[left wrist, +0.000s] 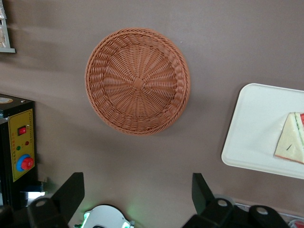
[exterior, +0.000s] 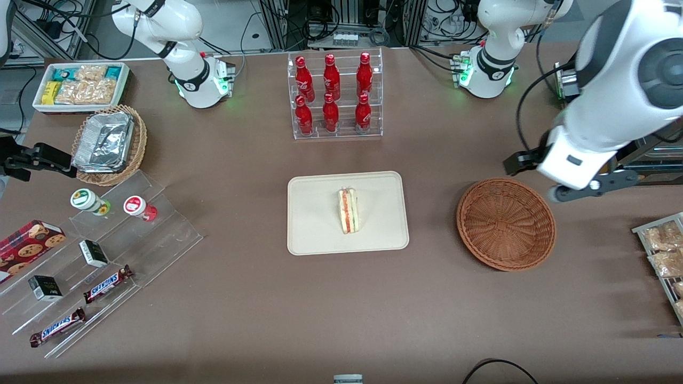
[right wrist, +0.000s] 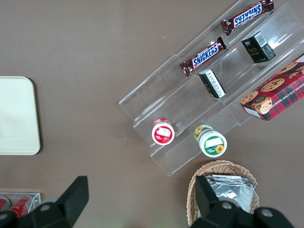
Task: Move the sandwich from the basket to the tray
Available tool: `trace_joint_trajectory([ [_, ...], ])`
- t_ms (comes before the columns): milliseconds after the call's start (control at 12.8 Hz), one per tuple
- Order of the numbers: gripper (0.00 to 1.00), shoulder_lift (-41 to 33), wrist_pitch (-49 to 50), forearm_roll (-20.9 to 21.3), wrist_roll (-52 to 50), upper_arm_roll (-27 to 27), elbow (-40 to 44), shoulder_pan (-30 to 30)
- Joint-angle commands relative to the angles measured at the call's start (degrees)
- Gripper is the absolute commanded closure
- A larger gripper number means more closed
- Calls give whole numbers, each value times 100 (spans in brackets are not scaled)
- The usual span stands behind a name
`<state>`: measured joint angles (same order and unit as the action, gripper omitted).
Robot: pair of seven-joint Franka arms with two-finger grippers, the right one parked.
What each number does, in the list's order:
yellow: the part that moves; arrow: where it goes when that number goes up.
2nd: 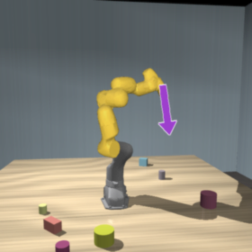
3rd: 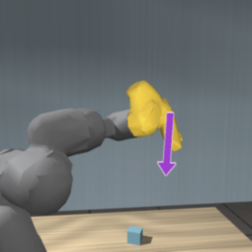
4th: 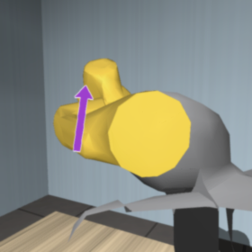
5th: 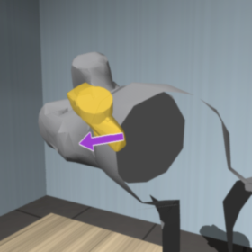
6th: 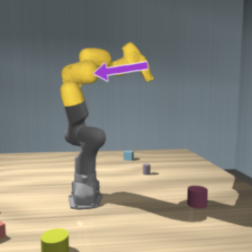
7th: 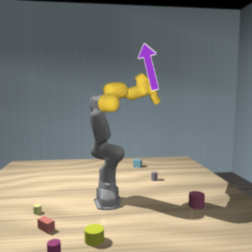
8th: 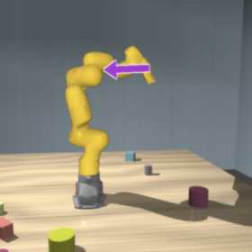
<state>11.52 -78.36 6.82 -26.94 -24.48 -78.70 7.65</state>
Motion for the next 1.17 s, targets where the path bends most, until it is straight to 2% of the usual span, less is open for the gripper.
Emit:
trace_joint_trajectory([
  [0,0,-475,101,-181,583,389,-348,-27],
  [313,0,-659,163,-426,1163,1258,-357,-439],
  [548,0,-774,277,-427,1568,1804,-357,-817],
  [704,0,-853,330,-427,1779,2348,-348,-1177],
  [783,0,-906,348,-427,1893,2481,-339,-1239],
  [1096,0,-950,348,-418,1947,2448,-129,-1187],
])
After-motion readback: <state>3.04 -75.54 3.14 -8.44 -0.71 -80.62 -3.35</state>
